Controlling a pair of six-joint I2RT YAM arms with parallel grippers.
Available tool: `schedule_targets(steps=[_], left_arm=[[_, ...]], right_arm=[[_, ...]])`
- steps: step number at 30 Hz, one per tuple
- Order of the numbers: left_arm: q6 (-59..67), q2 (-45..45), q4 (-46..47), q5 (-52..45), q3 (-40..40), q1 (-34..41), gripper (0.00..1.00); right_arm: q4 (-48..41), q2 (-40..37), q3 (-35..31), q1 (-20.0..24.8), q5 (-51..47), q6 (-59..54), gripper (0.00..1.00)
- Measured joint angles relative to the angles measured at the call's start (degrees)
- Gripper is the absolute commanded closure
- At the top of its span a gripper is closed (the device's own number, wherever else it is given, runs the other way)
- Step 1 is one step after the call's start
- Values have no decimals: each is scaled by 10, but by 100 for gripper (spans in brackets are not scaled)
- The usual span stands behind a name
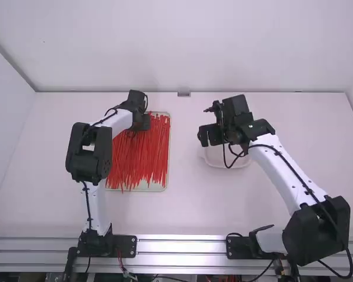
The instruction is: Fasten the cable tie
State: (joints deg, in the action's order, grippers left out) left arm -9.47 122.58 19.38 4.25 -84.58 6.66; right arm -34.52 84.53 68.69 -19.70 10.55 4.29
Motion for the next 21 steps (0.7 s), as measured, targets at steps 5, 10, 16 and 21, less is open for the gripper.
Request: schedule_targets(steps=[5,10,16,21], left_arm=[[0,0,-7,5,0,0,76],[0,0,-6,5,0,0,77],[0,0,-21,5,15,0,78],[0,0,-35,5,30,0,78]], right_arm=[[-1,0,-2,0,-1,0,2],[0,0,-2,0,-2,0,2],[-1,0,-2,0,-2,0,2],[0,0,-2,0,-2,0,2]])
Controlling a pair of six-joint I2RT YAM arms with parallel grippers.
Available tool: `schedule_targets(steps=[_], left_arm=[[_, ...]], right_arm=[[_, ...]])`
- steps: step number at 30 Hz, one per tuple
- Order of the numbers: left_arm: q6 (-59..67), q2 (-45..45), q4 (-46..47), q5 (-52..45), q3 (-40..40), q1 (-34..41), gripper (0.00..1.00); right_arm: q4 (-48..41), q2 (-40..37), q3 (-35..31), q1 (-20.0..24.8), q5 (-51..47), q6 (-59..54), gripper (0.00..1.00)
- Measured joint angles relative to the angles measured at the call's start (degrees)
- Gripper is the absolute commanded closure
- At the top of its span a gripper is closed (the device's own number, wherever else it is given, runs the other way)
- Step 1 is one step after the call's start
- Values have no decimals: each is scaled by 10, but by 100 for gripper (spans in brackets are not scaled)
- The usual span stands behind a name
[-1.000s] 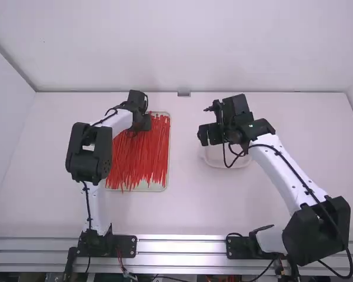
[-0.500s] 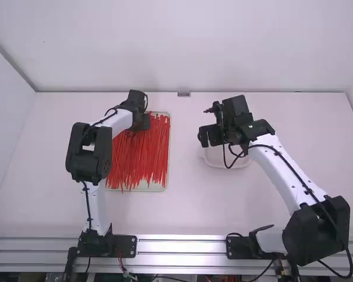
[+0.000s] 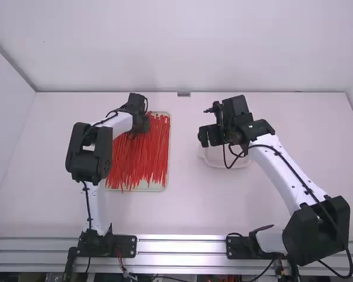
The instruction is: Fasten the cable tie
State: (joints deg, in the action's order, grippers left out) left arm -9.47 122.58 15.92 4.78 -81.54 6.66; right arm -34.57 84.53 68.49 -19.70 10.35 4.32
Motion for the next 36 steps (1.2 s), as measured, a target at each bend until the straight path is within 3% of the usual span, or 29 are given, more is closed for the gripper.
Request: schedule_targets(steps=[9,17,36], left_arm=[[0,0,-11,0,2,0,79],[0,0,-19,0,2,0,89],[0,0,-5,0,2,0,89]], right_arm=[[0,0,0,0,0,0,2],[0,0,0,0,0,0,2],[0,0,0,0,0,0,2]])
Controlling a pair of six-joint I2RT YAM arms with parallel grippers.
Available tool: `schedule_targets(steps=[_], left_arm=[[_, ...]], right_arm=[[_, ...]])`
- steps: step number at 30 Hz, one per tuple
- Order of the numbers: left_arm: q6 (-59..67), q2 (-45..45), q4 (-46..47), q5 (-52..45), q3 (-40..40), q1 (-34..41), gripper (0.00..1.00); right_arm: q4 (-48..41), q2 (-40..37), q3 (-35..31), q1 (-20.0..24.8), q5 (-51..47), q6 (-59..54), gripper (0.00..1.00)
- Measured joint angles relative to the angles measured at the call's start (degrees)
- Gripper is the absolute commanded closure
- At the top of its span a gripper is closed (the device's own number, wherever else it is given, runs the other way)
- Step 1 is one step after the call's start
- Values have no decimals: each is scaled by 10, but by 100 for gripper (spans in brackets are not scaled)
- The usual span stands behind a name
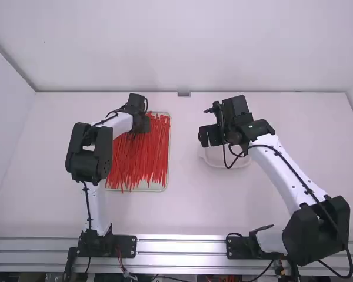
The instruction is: Fasten the cable tie
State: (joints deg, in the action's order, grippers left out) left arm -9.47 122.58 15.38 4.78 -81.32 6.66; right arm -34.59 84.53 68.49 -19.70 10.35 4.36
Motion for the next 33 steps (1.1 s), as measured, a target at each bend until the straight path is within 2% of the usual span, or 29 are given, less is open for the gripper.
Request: schedule_targets(steps=[2,5,14,24,33], left_arm=[[0,0,0,0,0,0,95],[0,0,0,0,0,0,96],[0,0,-7,0,0,0,98],[-19,0,-66,0,-2,-5,98],[-28,-4,-59,4,-64,-37,98]], right_arm=[[0,0,0,0,0,0,2],[0,0,0,0,0,0,2],[0,0,0,0,0,0,2],[0,0,0,0,0,0,2],[0,0,0,0,1,0,2]])
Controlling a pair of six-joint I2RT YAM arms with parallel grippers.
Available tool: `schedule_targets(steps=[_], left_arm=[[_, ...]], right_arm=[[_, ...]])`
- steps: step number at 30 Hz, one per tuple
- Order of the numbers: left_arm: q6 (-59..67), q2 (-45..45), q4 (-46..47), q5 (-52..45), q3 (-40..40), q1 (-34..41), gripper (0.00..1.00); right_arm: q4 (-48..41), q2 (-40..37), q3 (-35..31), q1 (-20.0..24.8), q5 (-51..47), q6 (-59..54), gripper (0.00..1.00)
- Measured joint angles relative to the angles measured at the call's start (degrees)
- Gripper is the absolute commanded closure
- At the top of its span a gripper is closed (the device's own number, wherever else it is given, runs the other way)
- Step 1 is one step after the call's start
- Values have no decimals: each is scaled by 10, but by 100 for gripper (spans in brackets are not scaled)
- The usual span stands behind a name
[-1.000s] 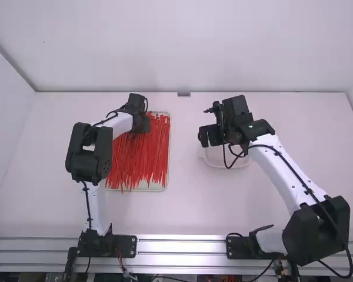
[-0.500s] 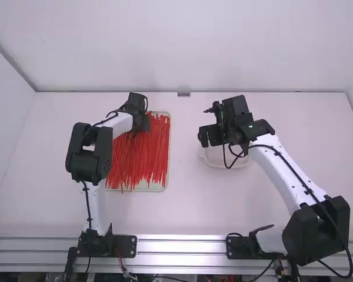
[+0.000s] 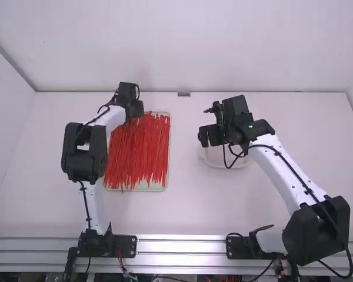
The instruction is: Fasten the cable tie
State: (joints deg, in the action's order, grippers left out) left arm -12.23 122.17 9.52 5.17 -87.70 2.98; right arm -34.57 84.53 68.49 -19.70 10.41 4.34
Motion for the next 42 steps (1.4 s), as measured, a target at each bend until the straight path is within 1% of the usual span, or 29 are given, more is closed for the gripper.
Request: schedule_targets(steps=[3,4,5,8,10,11,12,15,20,23,26,27,29,30,31,32,33,35,36,37,40,42], left_arm=[[0,-24,2,0,-2,-4,98],[0,-51,3,0,-2,-5,98],[0,-56,3,0,-2,-5,98],[0,-132,6,0,-2,-5,98],[2,-167,10,0,-2,-5,98],[3,-207,18,0,-2,-4,98],[4,-217,20,1,-2,-3,98],[17,-300,38,1,-3,3,98],[24,-398,52,0,7,14,98],[23,-463,59,0,41,15,98],[17,-533,58,0,97,15,98],[17,-539,56,0,103,15,98],[11,-577,44,0,146,17,98],[5,-598,31,0,174,18,98],[0,-607,27,0,185,19,98],[-9,-630,9,0,220,22,98],[-11,-635,6,0,227,23,98],[-26,-664,-27,0,276,33,98],[-30,-669,-33,0,285,36,98],[-37,-687,-60,-3,317,47,98],[-54,-709,-121,-24,370,63,98],[-63,-714,-137,-35,387,68,98]], right_arm=[[0,0,0,0,0,0,2],[2,0,0,0,0,0,2],[2,0,0,0,0,0,2],[10,0,0,0,0,0,2],[11,0,0,0,0,0,2],[11,0,0,0,0,0,2],[11,0,0,0,0,0,2],[16,0,0,0,4,0,2],[45,0,0,0,48,-15,2],[73,0,0,0,90,-35,2],[112,0,0,0,146,-57,2],[118,0,0,0,153,-59,2],[144,0,0,0,187,-64,2],[162,0,0,0,211,-67,2],[168,0,0,0,221,-68,2],[188,0,0,0,254,-70,2],[193,0,0,0,263,-71,2],[218,0,0,0,309,-74,2],[225,0,0,0,322,-74,1],[240,0,0,-1,353,-74,2],[265,0,0,-13,396,-75,2],[273,0,0,-23,408,-75,2]])
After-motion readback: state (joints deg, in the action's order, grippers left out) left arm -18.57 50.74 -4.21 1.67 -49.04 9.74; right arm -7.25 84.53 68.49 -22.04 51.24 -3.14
